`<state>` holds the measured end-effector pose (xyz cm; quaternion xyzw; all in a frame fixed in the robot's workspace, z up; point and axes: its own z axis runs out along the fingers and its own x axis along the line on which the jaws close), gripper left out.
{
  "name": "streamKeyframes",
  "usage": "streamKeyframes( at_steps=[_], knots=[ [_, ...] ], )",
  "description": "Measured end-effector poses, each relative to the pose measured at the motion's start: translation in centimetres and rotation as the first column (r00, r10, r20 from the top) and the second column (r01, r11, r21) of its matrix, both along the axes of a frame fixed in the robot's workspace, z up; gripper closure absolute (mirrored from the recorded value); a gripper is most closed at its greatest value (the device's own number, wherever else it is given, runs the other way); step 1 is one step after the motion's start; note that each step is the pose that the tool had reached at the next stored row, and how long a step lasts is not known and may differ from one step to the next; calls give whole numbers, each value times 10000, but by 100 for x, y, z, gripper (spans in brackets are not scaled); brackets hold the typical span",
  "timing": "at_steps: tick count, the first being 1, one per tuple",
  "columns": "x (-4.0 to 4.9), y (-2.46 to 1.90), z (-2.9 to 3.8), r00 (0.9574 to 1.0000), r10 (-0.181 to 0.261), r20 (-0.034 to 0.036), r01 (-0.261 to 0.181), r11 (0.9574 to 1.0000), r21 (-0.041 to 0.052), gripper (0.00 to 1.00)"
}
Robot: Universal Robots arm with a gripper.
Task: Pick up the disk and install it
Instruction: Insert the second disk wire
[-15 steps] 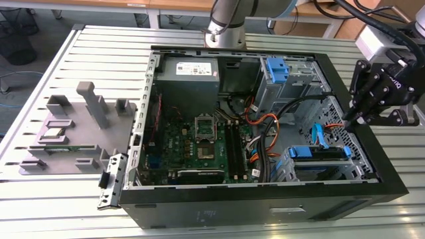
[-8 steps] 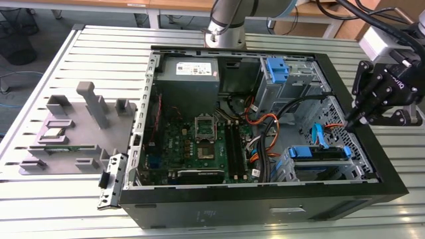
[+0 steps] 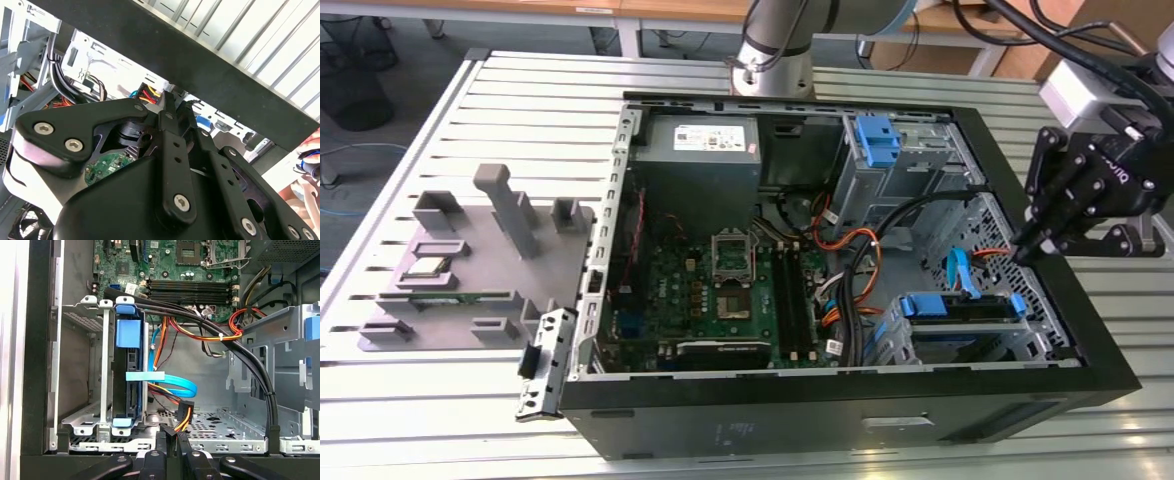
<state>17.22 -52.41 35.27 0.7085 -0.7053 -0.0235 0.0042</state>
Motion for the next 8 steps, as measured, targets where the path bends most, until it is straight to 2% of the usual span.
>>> streamKeyframes(
  at_steps=[8],
  knots=[
    [0,0,-25,10000,1,-60,-3,9997,-259,77]
  ],
)
